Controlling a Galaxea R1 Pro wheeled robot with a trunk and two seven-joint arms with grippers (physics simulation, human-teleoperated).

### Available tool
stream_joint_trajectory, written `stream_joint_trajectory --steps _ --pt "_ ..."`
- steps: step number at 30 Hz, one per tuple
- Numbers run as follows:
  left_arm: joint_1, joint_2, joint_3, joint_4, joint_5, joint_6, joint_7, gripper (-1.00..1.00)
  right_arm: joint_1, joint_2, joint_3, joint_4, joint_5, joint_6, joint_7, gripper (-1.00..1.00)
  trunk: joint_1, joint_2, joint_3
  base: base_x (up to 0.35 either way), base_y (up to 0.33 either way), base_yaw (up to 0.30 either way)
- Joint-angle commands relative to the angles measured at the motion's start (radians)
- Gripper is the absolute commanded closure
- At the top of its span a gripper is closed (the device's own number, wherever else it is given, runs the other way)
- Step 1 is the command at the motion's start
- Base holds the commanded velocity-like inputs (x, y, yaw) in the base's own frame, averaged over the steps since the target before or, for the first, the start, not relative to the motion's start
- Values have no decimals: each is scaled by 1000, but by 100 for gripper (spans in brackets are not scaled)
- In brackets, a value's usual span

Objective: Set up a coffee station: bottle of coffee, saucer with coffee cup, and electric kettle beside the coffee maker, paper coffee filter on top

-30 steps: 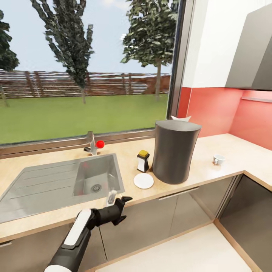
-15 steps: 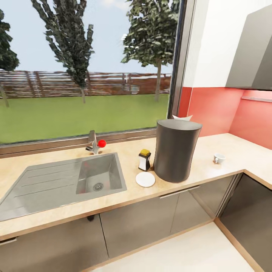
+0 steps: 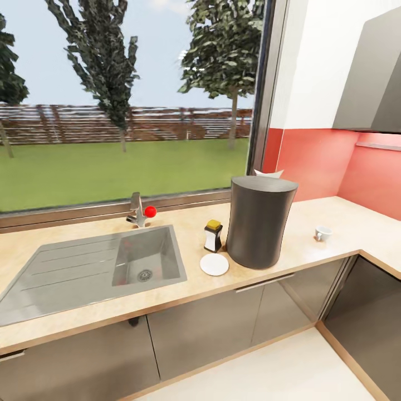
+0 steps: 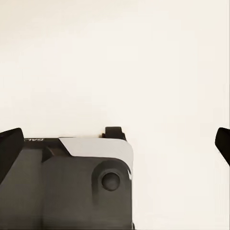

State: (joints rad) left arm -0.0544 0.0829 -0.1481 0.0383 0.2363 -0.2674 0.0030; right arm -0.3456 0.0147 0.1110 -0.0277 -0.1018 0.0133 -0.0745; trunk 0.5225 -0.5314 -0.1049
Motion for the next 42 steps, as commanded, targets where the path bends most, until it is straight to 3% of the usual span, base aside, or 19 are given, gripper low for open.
stream_joint_trajectory --steps 1,4,7,12,20,30,33,35,42 --pt "-1 0 -5 4 18 -7 0 -100 1 -7 9 -1 -10 -2 0 -100 0 -2 -2 0 0 0" --pt "-1 4 -1 0 36 -9 0 -100 22 -31 9 -1 -9 -12 6 -100 0 -2 -2 0 0 0" --pt "-1 5 -1 0 37 -9 0 -100 29 -34 9 -1 -9 -14 7 -100 0 -2 -2 0 0 0" --pt "1 7 11 1 73 -12 2 -100 67 -42 9 0 -9 -20 8 -100 0 -2 -2 0 74 263" --pt "0 8 11 -1 78 -21 2 -100 128 -81 9 -1 -9 -133 17 -100 0 -2 -6 0 284 275" --pt "-3 8 9 -3 77 -22 10 -100 160 -79 9 -1 -13 -145 24 -100 0 -2 -13 0 312 267" --pt "-3 12 9 -2 77 -21 55 -100 161 -77 9 -1 -14 -145 23 -100 0 -2 -15 0 331 262" --pt "-2 16 12 -2 80 -22 133 -100 161 -76 9 -1 -15 -146 22 -100 0 -2 -17 0 334 243" --pt "-1 5 13 -3 77 -24 136 -100 162 -78 7 -1 -13 -147 21 -100 0 -2 -23 0 141 234"
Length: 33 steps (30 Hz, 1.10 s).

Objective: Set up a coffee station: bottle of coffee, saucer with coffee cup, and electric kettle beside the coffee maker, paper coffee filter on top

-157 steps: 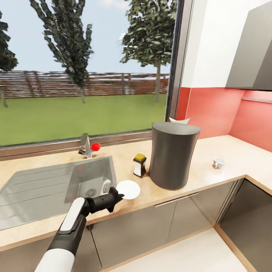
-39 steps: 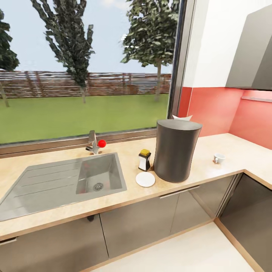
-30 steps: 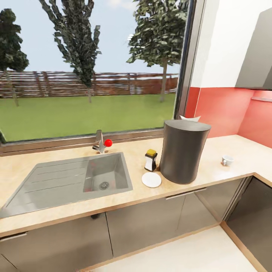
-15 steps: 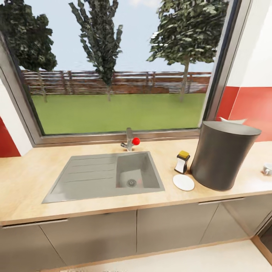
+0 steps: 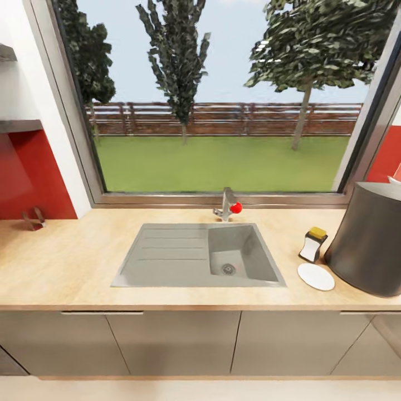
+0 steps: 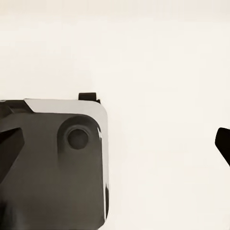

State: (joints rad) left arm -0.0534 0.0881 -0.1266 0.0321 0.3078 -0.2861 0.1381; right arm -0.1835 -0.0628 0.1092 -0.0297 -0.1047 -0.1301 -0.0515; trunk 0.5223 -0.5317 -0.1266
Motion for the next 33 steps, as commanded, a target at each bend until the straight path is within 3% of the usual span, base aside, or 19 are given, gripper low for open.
stream_joint_trajectory --steps 1,13,19,33 --pt "-2 0 -8 3 6 -5 1 -100 -1 0 9 1 -10 -3 -2 -100 0 -1 -3 0 235 233" --pt "-2 -1 -10 3 8 -8 -3 -100 -1 0 10 1 -10 -3 -2 -100 0 -1 -14 5 300 233" --pt "-2 -1 -9 -38 7 -7 -3 -100 -1 0 10 1 -10 -3 -4 -100 0 -1 -20 93 306 226" --pt "-2 0 -11 -40 0 -7 -5 -100 1 3 10 1 -6 -3 -3 -100 0 -1 -34 107 323 223"
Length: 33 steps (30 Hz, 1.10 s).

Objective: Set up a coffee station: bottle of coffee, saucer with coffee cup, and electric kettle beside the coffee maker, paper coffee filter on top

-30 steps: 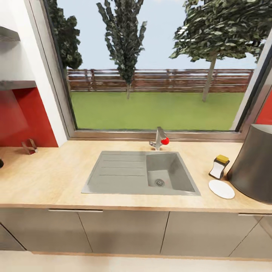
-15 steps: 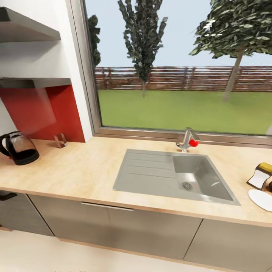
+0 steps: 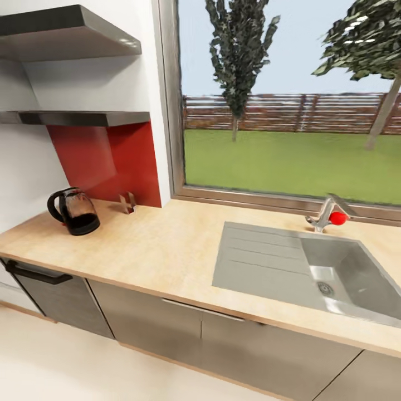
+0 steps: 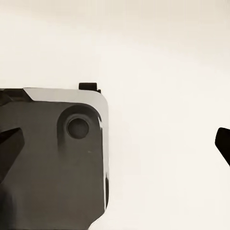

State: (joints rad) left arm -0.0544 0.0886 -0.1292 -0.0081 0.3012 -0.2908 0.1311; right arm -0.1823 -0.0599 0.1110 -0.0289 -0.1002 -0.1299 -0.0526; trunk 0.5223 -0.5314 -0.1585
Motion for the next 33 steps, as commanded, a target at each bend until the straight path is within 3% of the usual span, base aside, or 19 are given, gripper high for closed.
stream_joint_trajectory --steps 1,10,14,33 --pt "-1 0 -8 0 7 -2 2 -100 0 0 9 1 -10 -4 -3 -100 1 -2 -3 106 333 222" --pt "-1 -1 -9 0 8 -2 4 -100 2 1 9 1 -10 -4 0 -100 1 -2 -11 102 336 193" --pt "-1 -7 -9 0 5 -2 4 -100 3 12 11 0 -7 -2 2 -100 1 -2 -11 133 337 27" --pt "0 -9 -9 0 6 -2 4 -100 3 12 3 -9 -11 -4 -4 -100 1 -2 -11 91 337 0"
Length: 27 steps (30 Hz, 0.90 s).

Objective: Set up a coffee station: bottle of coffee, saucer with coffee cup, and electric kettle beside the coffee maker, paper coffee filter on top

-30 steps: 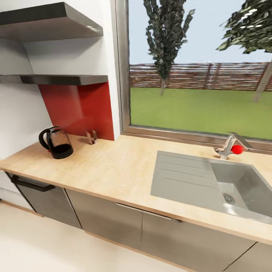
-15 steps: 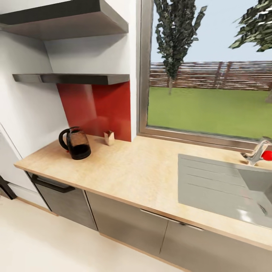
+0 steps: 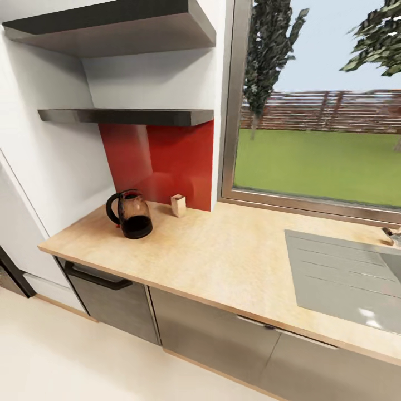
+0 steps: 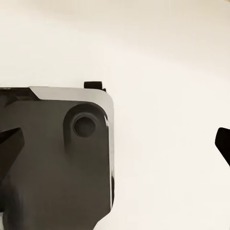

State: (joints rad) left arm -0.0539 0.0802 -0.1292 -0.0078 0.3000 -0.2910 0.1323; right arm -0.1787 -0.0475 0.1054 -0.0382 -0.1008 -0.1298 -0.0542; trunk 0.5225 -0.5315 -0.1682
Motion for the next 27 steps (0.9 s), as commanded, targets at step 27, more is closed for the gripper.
stream_joint_trajectory --steps 27 --pt "0 2 -9 0 7 -2 3 -100 -1 -2 13 3 -10 -4 -4 -100 0 -2 -2 58 338 -34"
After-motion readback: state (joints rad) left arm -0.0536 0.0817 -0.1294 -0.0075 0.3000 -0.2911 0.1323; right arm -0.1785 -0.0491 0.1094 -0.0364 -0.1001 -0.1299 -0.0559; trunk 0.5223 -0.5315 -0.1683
